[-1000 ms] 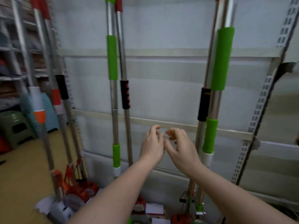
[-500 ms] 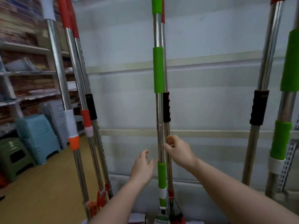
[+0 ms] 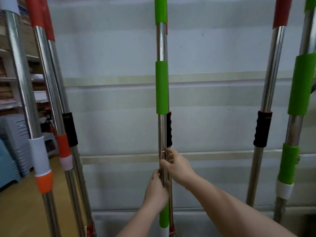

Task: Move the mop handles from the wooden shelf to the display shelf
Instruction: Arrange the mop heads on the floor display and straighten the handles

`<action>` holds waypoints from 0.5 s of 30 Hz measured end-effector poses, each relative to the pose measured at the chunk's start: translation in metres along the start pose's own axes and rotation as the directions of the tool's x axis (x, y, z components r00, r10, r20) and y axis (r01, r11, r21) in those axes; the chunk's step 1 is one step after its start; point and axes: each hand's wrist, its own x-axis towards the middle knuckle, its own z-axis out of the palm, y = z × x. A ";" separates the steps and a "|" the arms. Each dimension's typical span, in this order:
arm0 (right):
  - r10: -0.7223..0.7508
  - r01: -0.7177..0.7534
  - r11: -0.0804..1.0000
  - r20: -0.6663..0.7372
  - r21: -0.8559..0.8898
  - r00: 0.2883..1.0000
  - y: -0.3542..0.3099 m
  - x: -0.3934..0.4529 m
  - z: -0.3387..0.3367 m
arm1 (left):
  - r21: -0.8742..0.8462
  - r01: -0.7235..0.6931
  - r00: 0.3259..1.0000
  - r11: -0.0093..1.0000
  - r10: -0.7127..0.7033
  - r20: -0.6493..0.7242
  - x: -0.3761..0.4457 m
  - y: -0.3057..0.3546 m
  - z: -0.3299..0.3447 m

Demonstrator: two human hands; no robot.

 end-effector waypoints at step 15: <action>-0.008 0.008 1.000 0.025 0.001 1.000 -0.003 0.010 -0.002 | 0.141 -0.060 0.998 0.988 0.061 -0.005 0.005 0.015 -0.008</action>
